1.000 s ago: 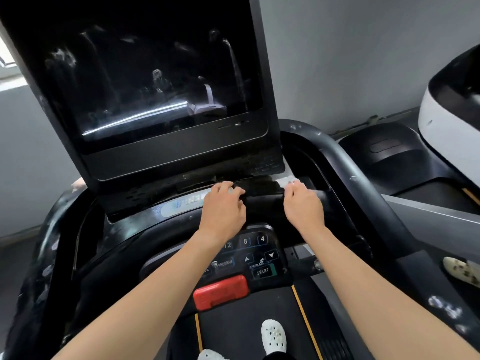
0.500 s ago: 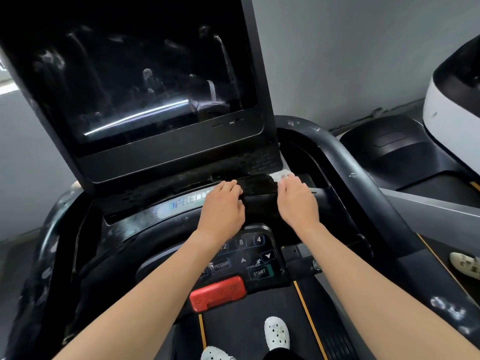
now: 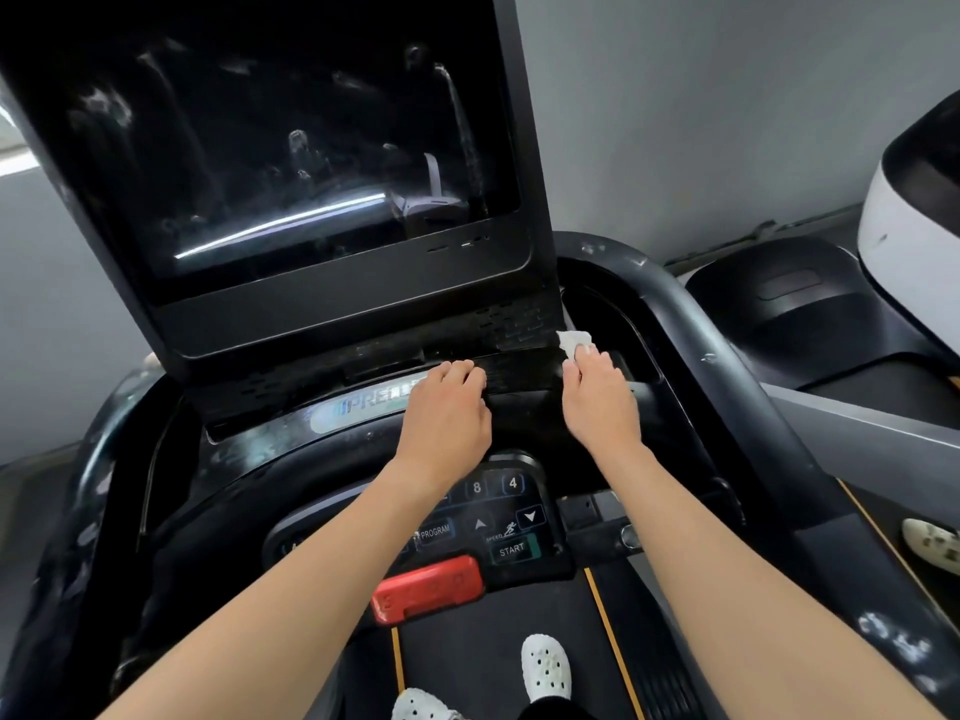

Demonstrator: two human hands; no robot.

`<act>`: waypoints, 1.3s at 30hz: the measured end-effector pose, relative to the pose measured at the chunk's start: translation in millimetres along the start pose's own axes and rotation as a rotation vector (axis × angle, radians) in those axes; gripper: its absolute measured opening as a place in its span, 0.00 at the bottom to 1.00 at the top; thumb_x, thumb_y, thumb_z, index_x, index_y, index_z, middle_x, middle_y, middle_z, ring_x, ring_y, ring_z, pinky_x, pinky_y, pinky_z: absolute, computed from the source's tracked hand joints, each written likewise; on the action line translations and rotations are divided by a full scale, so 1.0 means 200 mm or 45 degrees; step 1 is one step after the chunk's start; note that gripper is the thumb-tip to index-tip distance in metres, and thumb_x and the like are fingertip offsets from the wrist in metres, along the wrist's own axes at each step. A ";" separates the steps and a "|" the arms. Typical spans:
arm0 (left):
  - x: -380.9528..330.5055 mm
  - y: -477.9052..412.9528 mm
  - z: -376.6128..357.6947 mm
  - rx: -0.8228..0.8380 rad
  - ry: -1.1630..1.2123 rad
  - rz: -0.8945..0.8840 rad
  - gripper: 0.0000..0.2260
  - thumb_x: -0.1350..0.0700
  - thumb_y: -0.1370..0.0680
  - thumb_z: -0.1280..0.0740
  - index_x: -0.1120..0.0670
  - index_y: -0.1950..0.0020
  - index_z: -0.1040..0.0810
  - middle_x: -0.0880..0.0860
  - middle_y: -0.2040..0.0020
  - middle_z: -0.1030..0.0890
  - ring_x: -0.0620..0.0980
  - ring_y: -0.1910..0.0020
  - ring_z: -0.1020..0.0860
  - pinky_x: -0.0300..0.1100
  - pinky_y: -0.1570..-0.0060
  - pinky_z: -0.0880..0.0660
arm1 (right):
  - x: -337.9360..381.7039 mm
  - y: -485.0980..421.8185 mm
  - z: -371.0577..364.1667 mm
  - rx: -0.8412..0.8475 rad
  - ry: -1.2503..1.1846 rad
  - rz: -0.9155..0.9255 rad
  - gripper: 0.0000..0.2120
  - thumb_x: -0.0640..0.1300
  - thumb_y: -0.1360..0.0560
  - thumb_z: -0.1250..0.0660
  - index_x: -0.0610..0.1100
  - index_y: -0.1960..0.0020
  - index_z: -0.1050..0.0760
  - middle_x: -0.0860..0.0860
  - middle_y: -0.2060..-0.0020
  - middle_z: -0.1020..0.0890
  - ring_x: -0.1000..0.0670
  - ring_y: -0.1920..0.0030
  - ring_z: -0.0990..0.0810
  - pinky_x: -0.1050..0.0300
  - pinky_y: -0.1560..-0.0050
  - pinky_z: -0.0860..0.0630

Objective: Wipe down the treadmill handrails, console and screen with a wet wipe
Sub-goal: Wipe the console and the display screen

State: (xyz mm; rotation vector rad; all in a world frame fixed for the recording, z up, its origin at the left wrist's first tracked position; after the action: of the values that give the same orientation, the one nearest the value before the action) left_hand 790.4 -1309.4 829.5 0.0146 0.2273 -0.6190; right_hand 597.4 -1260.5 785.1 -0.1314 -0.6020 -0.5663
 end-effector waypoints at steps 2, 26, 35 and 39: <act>-0.01 -0.01 0.00 -0.013 -0.016 0.020 0.10 0.55 0.20 0.38 0.55 0.41 0.22 0.52 0.37 0.21 0.54 0.36 0.26 0.50 0.37 0.26 | 0.08 0.02 -0.03 -0.007 -0.051 0.095 0.13 0.50 0.16 0.48 0.44 0.42 0.29 0.47 0.41 0.25 0.43 0.43 0.25 0.40 0.44 0.24; -0.25 -0.08 -0.12 0.085 -0.017 -0.051 0.18 0.51 0.17 0.39 0.52 0.28 0.24 0.51 0.26 0.28 0.53 0.27 0.33 0.51 0.29 0.35 | -0.15 0.15 0.08 -0.086 0.011 0.152 0.16 0.49 0.14 0.50 0.45 0.40 0.25 0.51 0.43 0.20 0.49 0.41 0.21 0.51 0.42 0.22; -0.14 -0.04 -0.07 0.003 0.024 0.038 0.18 0.51 0.19 0.38 0.54 0.30 0.24 0.53 0.27 0.28 0.53 0.25 0.35 0.53 0.27 0.32 | 0.00 0.09 0.04 -0.050 0.078 0.143 0.14 0.46 0.14 0.48 0.42 0.39 0.27 0.47 0.41 0.23 0.45 0.44 0.22 0.50 0.46 0.25; 0.00 0.01 -0.01 -0.033 -0.009 0.187 0.17 0.52 0.20 0.37 0.56 0.33 0.24 0.58 0.28 0.28 0.58 0.29 0.30 0.54 0.33 0.27 | 0.28 0.10 -0.03 0.178 0.120 0.496 0.18 0.44 0.13 0.49 0.40 0.29 0.30 0.45 0.29 0.28 0.44 0.32 0.28 0.49 0.34 0.30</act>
State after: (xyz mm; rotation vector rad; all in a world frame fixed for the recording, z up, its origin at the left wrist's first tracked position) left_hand 791.8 -1308.1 828.2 0.0043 0.2253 -0.4699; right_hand 649.5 -1271.9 813.3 -0.0862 -0.5057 -0.1518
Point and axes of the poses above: each hand's wrist, its own y-axis away from the middle knuckle, its own z-axis out of the back of the hand, x = y × z, the point moved 5 cm from there along -y, towards the middle knuckle
